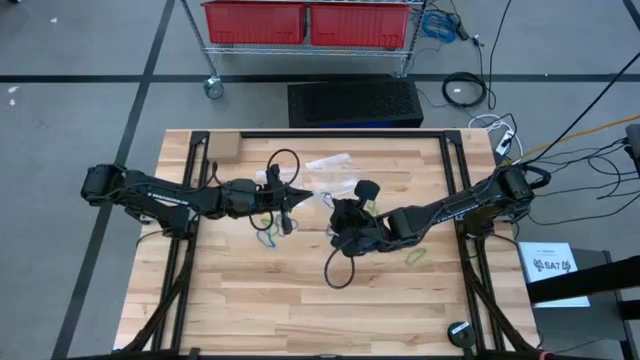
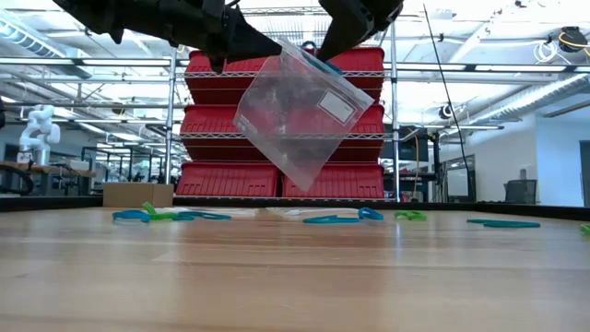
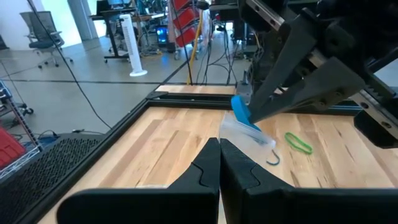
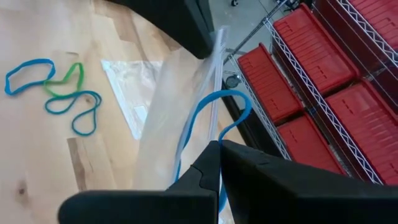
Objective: Sort rubber bands
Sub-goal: Put the blue rubber band into the transparent zip bag
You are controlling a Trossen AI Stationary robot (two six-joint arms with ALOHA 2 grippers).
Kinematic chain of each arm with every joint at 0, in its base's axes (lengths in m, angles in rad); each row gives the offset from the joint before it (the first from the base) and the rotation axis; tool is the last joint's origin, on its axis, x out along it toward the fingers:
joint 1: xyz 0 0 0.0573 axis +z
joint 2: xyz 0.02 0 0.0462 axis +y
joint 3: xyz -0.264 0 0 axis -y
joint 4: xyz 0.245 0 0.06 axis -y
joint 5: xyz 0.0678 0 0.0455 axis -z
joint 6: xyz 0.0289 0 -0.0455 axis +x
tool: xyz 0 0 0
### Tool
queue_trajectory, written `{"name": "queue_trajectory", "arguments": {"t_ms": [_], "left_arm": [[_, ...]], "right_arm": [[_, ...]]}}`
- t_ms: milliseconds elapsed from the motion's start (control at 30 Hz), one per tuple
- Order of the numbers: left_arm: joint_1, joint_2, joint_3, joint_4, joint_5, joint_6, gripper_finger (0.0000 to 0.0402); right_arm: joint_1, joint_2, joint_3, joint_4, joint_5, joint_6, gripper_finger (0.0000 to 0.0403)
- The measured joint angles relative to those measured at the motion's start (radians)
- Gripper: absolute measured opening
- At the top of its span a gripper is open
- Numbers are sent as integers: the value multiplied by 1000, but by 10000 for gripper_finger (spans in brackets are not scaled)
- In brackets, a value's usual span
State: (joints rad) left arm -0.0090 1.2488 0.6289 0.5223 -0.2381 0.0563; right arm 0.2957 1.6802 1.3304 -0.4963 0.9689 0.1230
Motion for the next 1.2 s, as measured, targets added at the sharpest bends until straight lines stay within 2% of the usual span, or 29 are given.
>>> {"name": "queue_trajectory", "arguments": {"t_ms": [200, 533, 800, 1000, 1200], "left_arm": [[0, 0, 0, 0, -6, 0, 0], [0, 0, 0, 0, -8, -22, 0], [0, 0, 0, 0, -9, -23, 0], [0, 0, 0, 0, -9, -23, 0], [-5, 0, 0, 0, -10, -24, 0]], "right_arm": [[1, 0, 0, 8, -1, 0, 0], [-8, 0, 0, 10, -63, 26, 0], [-73, 2, 0, 39, -222, 52, 0], [-118, 3, 0, 113, -395, 42, 7], [-170, 3, 0, 128, -449, 89, 38]]}}
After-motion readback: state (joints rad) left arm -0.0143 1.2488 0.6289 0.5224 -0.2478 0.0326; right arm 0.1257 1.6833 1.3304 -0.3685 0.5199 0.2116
